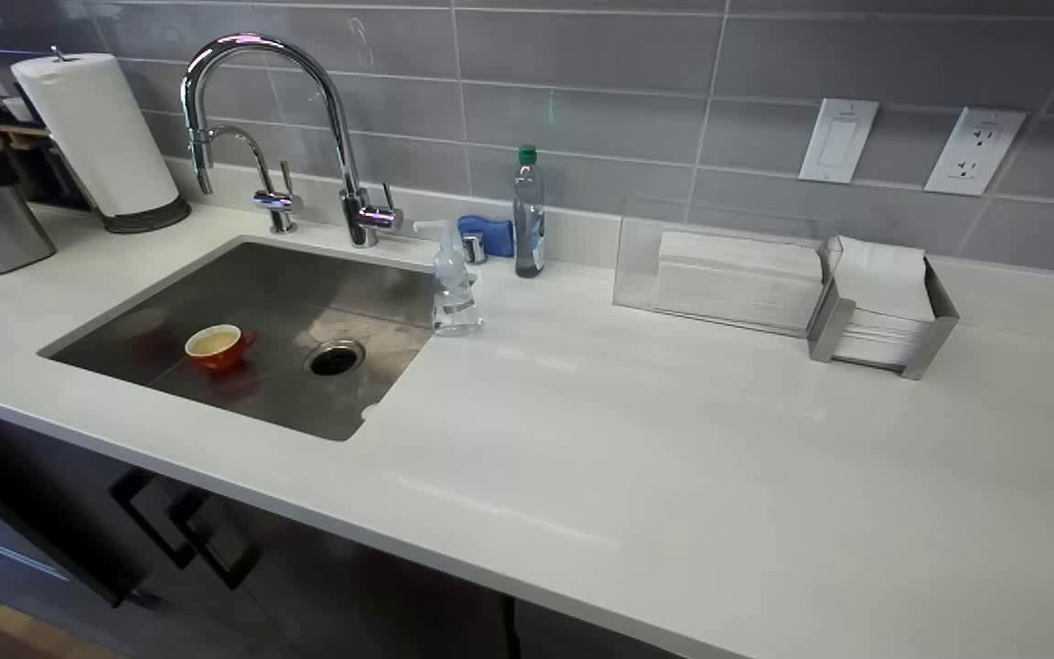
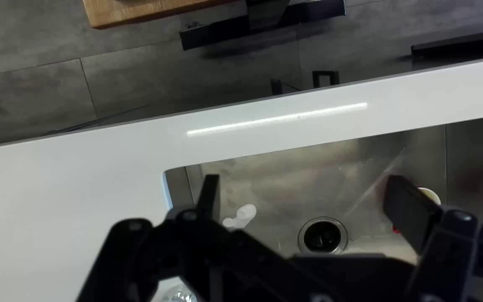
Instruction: Move the clear bottle on the right forward
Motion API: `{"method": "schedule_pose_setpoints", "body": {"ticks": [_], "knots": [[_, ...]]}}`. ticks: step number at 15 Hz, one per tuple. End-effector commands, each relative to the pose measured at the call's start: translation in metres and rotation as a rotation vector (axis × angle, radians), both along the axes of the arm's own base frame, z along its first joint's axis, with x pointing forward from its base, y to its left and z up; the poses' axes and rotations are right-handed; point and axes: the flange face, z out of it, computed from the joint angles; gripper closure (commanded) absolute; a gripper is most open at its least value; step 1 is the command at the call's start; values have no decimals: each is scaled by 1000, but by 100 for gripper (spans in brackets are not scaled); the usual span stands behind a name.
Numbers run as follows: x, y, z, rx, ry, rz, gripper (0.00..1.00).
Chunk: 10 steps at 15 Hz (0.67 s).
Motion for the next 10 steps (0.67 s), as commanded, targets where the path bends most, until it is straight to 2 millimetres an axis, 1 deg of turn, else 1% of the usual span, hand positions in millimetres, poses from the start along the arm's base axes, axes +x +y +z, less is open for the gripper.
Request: {"method": "schedule_pose_setpoints", "body": {"ticks": [1, 9, 10], "knots": [[0, 0, 1, 0, 1, 0, 0], [0, 0, 0, 0, 1, 0, 0], [8, 1, 1, 14, -11, -39, 0]]}}
